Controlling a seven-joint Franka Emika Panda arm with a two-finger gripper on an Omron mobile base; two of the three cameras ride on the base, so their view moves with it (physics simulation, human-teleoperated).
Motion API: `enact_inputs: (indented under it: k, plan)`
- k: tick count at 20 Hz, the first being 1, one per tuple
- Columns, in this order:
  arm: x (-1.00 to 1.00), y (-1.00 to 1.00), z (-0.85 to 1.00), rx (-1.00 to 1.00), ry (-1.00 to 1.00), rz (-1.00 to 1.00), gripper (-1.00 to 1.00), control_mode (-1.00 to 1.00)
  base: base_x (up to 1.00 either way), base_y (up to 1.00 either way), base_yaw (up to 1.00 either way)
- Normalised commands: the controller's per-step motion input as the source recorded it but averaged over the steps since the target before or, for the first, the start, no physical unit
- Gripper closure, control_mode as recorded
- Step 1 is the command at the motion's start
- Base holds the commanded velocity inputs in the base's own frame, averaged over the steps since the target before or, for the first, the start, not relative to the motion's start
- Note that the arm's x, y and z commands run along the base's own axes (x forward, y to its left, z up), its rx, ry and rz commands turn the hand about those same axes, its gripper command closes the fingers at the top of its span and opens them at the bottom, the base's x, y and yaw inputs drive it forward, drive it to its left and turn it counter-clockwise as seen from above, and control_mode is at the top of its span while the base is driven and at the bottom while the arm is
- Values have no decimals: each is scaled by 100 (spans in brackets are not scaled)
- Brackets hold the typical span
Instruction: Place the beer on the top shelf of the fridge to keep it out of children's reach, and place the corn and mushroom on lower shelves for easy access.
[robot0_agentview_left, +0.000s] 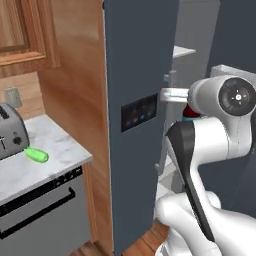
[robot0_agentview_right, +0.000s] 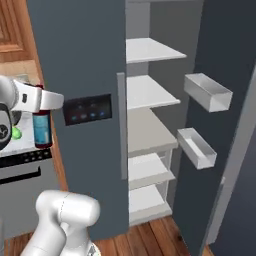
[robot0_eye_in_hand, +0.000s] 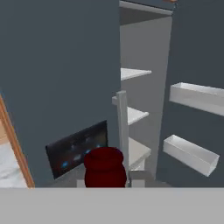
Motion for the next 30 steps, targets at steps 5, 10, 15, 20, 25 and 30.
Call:
enact_inputs:
  k: [5,10,15,20,25,30]
  plan:
    - [0,0,0,0,0,0,100,100,26,-82,-29]
    - [0,0,0,0,0,0,100,100,26,-91,-8]
    - [0,0,0,0,0,0,100,100,18,-78,3]
    - [0,0,0,0,0,0,100,100,7,-25,22]
    - [0,0,0,0,0,0,100,100,8,0,34]
    - [0,0,0,0,0,0,100,100,25,-2,35]
